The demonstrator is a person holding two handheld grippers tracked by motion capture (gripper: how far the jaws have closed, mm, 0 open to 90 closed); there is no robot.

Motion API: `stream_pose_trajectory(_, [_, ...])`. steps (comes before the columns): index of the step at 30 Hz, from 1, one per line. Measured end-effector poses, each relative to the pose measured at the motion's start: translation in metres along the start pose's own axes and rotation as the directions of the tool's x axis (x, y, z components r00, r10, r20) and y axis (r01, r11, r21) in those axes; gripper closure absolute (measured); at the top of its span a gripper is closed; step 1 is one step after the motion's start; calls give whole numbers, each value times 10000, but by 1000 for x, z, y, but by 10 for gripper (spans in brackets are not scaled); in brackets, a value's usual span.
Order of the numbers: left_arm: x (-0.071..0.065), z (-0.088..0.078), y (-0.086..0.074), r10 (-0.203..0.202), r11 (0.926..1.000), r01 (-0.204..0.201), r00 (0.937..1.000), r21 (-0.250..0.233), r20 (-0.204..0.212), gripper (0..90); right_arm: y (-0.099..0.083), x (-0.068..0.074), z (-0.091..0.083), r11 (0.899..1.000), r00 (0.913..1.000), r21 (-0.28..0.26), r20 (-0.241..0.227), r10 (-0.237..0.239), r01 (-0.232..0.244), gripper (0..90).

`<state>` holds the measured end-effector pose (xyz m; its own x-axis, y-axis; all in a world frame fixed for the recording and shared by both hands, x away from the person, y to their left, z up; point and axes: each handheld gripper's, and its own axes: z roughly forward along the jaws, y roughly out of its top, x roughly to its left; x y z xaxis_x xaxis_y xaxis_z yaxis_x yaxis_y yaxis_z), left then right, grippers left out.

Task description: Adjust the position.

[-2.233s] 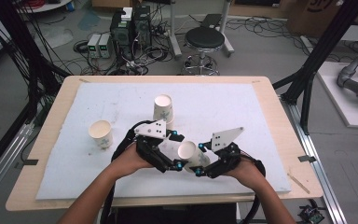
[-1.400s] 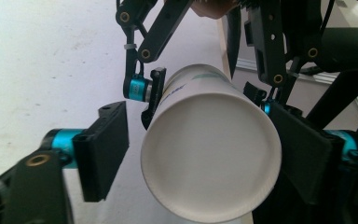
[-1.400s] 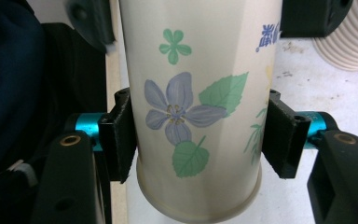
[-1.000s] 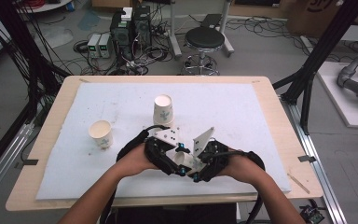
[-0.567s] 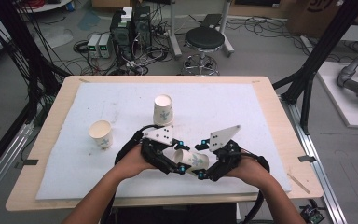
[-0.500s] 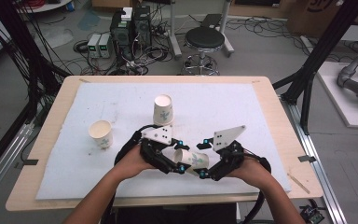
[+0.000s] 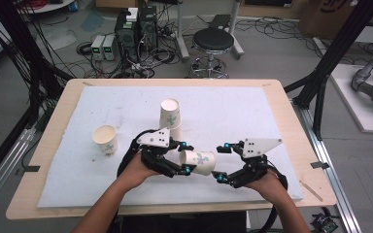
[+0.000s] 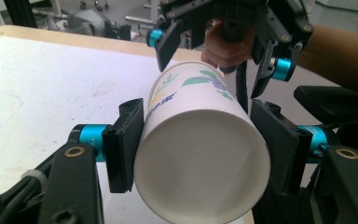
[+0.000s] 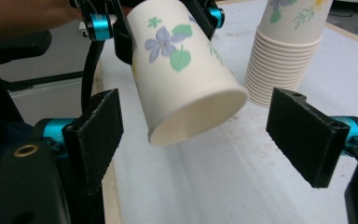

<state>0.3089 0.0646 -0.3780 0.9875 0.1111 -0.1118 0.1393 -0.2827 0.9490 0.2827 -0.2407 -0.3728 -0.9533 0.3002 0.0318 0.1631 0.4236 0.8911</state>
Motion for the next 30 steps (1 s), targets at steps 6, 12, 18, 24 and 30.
stream_pose_trajectory(6, [-1,-1,-2,10,9996,-12,10000,-275,-86,371,-11,-1,-4,9996,9999,-257,77,99,-97,190])
stream_pose_trajectory(12, [-2,-2,-2,-11,9976,8,10000,-690,-38,371,-15,-2,-3,9996,9999,-275,-31,113,-114,191])
stream_pose_trajectory(18, [-5,-3,-1,57,9954,-47,9999,-961,101,372,-18,-3,-1,9995,9998,-289,-147,97,-101,191])
stream_pose_trajectory(24, [-7,0,0,67,9942,-31,9994,-1077,325,371,-17,-1,2,9994,9993,-331,-359,41,-53,191])
stream_pose_trajectory(30, [-8,5,0,4,9930,62,9984,-1178,559,371,-18,0,8,9992,9976,-402,-697,38,-67,191])
